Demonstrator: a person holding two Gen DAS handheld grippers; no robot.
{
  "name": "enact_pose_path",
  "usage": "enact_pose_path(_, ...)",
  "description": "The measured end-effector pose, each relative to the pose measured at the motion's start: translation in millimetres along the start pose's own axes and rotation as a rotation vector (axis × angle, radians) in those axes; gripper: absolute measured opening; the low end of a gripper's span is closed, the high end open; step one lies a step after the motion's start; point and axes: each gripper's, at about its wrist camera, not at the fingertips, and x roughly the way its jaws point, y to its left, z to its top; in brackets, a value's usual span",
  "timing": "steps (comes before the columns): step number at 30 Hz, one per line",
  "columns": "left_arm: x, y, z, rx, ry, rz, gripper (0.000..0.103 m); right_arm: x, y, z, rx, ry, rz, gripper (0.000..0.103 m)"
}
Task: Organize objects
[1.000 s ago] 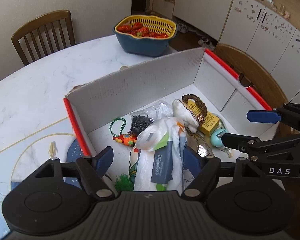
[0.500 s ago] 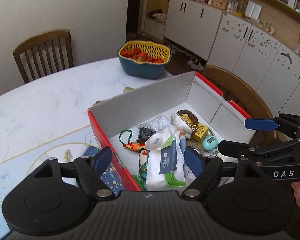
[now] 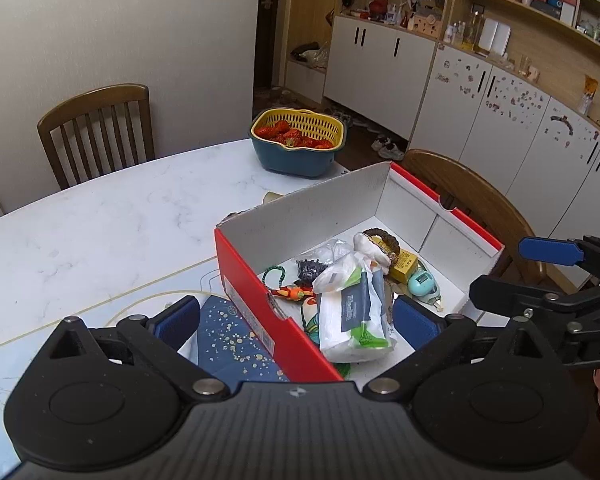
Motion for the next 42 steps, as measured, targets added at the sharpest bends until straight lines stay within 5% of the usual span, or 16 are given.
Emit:
enact_pose_path(18,-39.6,18.3,-25.3,0.028,-0.038,-0.074,0.103,-35.5,40.7,-28.4,0.068,-0.053,-0.060,0.102)
enact_pose_path(42,-41.7,32.3,-49.3,-0.003,-0.026,-0.048,0.103,-33.5,65.1,-52.5,0.065,-0.012,-0.091,0.102)
